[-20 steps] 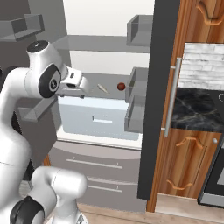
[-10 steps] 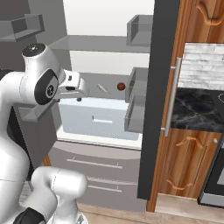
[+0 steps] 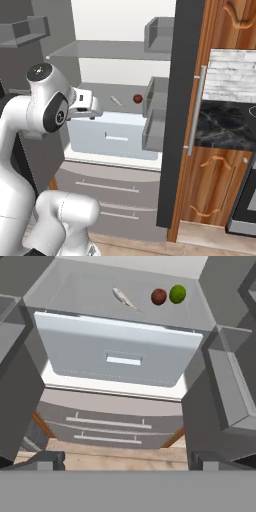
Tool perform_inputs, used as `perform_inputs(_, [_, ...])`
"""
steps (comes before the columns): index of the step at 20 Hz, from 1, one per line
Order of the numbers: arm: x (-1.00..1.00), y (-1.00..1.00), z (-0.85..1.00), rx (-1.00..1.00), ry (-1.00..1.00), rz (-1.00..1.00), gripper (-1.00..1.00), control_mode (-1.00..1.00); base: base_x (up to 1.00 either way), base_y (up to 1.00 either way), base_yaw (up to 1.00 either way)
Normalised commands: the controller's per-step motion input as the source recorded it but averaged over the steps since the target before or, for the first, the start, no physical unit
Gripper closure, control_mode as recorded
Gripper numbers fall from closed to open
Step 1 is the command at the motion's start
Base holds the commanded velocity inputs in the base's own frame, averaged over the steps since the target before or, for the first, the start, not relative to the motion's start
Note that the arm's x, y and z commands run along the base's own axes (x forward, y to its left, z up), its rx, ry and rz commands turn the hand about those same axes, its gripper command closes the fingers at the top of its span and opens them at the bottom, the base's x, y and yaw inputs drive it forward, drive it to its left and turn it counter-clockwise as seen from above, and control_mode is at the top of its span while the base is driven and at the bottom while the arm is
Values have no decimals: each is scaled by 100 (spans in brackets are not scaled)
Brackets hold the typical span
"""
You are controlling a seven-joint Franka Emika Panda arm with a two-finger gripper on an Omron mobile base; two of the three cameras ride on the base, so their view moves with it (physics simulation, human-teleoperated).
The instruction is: Open the fridge, remove the apple, lime, and fish, and place them on any counter.
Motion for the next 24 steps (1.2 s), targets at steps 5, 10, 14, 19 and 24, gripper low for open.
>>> perform_inputs(5, [0, 0, 0, 0, 0, 0, -100, 100, 47, 0, 0])
perform_inputs(10, [0, 0, 0, 0, 0, 0, -100, 100, 58, 0, 0])
perform_inputs(14, [0, 0, 0, 0, 0, 0, -100, 100, 68, -12, 0])
perform_inputs(19, [0, 0, 0, 0, 0, 0, -100, 100, 53, -8, 0])
perform_inputs(24, [0, 0, 0, 0, 0, 0, -100, -100, 10, -1, -1])
